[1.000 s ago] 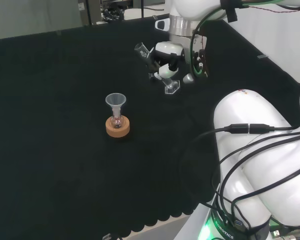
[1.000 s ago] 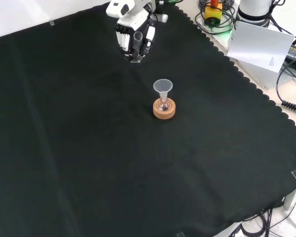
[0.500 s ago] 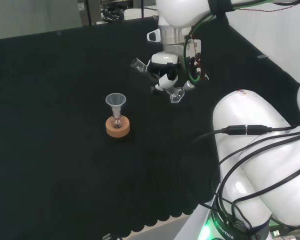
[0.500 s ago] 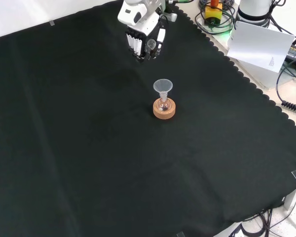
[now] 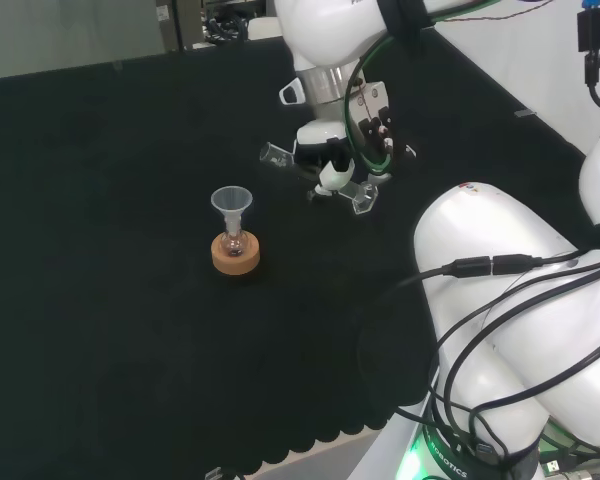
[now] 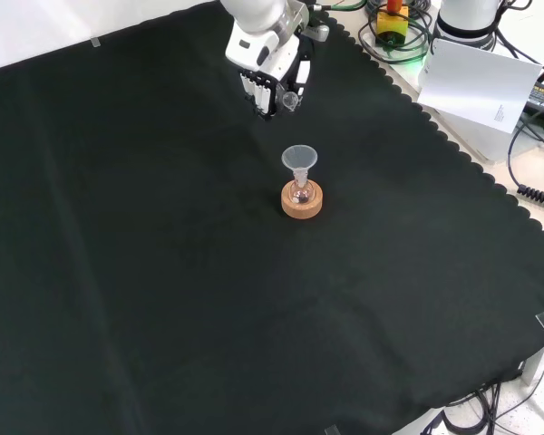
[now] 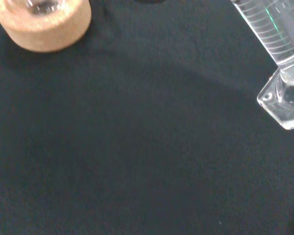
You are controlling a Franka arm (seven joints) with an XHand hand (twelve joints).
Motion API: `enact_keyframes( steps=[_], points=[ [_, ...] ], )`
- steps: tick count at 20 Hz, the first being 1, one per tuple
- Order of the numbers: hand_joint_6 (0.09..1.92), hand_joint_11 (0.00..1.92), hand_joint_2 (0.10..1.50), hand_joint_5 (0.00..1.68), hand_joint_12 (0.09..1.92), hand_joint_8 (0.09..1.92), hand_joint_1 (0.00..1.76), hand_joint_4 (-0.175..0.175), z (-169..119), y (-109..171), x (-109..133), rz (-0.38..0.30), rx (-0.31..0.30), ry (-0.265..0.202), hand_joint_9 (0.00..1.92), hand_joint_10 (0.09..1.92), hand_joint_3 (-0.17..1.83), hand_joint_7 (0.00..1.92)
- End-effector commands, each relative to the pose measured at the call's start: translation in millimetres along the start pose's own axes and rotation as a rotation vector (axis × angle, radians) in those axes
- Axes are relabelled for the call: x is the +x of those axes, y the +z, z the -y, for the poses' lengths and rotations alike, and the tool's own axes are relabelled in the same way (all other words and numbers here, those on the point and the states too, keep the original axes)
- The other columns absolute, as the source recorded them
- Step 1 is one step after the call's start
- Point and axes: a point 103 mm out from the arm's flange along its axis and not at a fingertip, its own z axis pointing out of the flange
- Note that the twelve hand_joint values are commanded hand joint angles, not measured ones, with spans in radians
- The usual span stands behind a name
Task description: Pour the water from the graduated cylinder into the round-bottom flask.
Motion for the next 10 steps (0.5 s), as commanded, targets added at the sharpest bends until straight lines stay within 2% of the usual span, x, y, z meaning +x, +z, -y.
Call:
enact_keyframes(
  steps=[1, 10],
  points=[
    [1.10, 1.24, 1.15, 0.93, 0.75, 0.43, 1.13, -0.147, 3.7, 5.7, -1.7, 0.085, 0.073, 0.031, 1.47, 0.09, -0.01, 1.20],
    [1.10, 1.24, 1.15, 0.93, 0.75, 0.43, 1.13, -0.146, -3.9, -1.9, 11.4, 0.139, 0.149, 0.039, 1.47, 0.09, -0.01, 1.20]
  ],
)
